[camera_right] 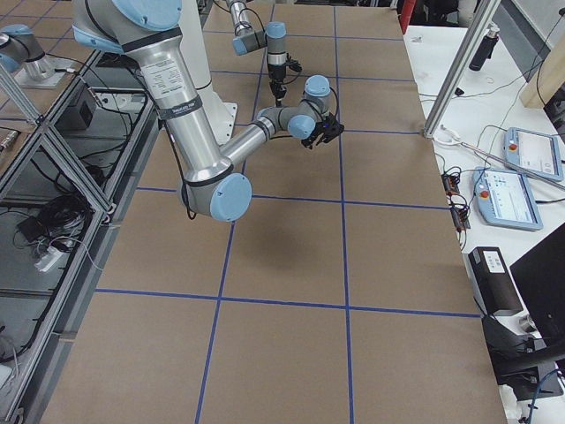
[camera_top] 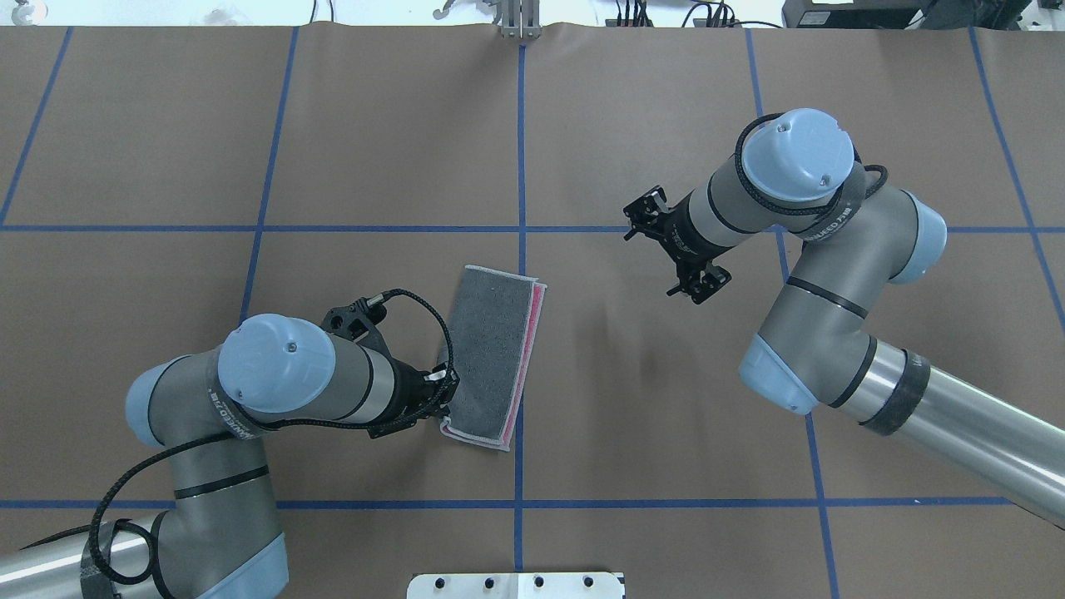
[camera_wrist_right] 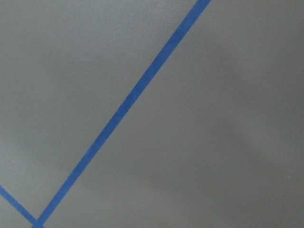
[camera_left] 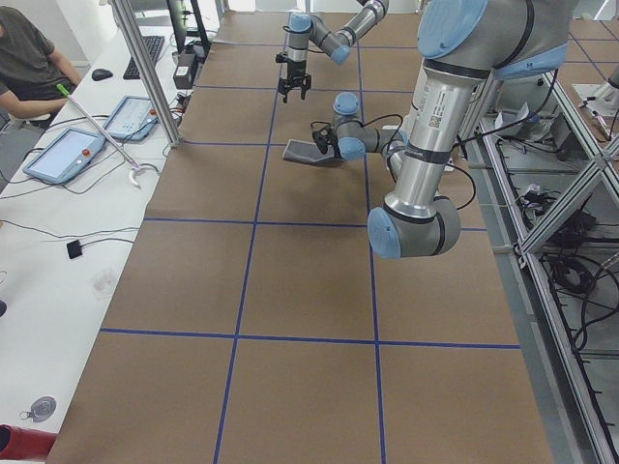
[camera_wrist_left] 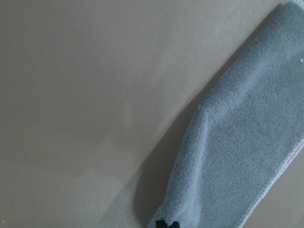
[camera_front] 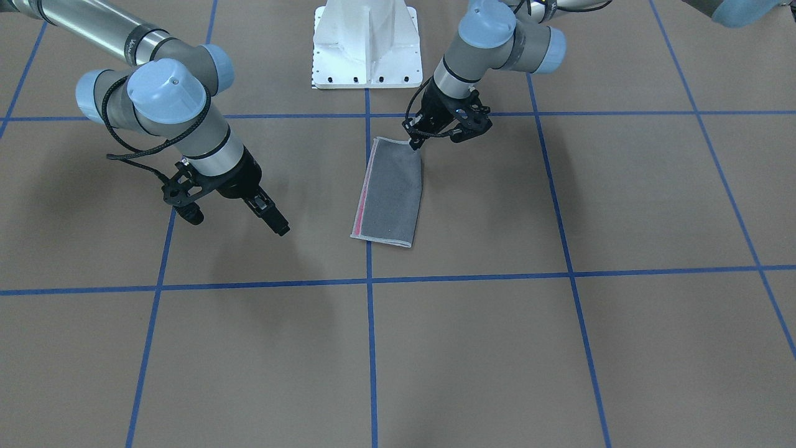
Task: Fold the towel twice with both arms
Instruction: 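Lift the towel end with the left gripper and fold it toward the far end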
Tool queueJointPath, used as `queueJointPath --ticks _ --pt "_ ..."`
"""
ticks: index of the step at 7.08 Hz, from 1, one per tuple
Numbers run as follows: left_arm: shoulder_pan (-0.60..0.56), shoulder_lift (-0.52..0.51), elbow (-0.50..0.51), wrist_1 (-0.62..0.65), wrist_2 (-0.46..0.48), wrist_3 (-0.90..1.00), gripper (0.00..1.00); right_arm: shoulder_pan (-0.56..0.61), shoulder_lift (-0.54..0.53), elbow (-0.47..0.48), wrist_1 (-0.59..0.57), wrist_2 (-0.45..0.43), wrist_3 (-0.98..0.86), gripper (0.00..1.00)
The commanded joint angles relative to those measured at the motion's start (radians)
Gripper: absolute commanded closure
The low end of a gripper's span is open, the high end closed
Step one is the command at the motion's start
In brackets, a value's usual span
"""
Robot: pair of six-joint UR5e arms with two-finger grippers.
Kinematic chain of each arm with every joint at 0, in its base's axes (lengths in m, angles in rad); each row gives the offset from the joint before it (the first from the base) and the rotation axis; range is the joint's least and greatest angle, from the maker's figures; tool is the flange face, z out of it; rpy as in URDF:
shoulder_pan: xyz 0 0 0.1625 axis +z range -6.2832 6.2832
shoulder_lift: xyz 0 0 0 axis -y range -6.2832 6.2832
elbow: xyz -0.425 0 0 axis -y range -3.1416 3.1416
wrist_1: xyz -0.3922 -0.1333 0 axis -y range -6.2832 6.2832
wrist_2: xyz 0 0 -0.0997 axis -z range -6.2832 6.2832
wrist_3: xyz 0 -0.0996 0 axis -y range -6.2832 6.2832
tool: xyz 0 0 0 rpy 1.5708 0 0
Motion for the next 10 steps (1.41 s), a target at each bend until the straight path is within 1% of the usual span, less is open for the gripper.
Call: queueJointPath --ticks 1,4,6,7,10 --pt "-0.001 0.0 0.002 0.008 -0.029 0.129 1.0 -0.001 0.002 0.0 0.0 -0.002 -0.002 0.0" --pt "-0.004 0.0 0.003 0.014 -0.032 0.236 1.0 -0.003 0.003 0.001 0.0 -0.003 -0.002 0.0" --pt "-0.055 -0.012 0.003 0.031 -0.046 0.259 1.0 -0.003 0.003 0.001 0.002 -0.003 -0.004 0.0" --pt "-0.058 -0.032 0.014 0.043 -0.04 0.247 1.0 -0.003 0.003 0.001 0.002 -0.005 -0.004 0.0" --pt "-0.082 -0.138 0.112 0.044 -0.034 0.182 1.0 0.0 0.002 0.001 0.0 -0.005 -0.007 0.0"
